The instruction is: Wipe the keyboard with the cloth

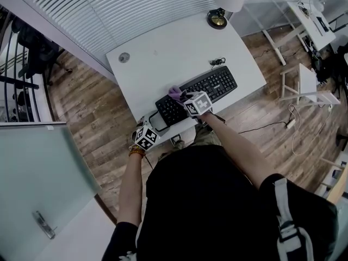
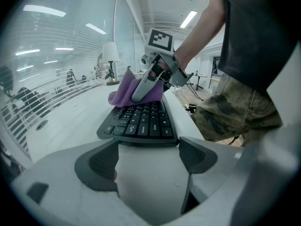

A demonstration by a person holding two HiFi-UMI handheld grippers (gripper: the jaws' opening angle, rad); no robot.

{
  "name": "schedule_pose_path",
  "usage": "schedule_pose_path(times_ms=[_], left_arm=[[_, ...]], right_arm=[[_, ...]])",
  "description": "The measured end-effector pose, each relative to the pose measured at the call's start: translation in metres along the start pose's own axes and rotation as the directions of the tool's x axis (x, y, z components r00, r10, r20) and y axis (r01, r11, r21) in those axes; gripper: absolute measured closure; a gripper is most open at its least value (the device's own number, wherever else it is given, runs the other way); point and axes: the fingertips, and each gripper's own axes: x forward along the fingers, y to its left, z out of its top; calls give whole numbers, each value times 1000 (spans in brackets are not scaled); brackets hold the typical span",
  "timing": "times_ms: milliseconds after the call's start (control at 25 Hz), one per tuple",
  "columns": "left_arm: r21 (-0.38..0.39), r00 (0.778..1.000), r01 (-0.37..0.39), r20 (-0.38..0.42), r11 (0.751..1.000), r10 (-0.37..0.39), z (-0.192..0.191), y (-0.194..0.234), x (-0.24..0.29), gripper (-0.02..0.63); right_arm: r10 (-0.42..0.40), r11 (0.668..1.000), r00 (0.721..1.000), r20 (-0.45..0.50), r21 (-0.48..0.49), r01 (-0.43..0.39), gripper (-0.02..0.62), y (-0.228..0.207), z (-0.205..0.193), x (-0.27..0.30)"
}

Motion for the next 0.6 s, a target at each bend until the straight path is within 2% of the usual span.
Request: schedule_pose_path(times_ms=[600], left_arm=[[2,1000,1,1,1000,-1,-1,-1,0,209]], right_arm=[[89,982,993,-71,-162,-100,497,52,2,22]])
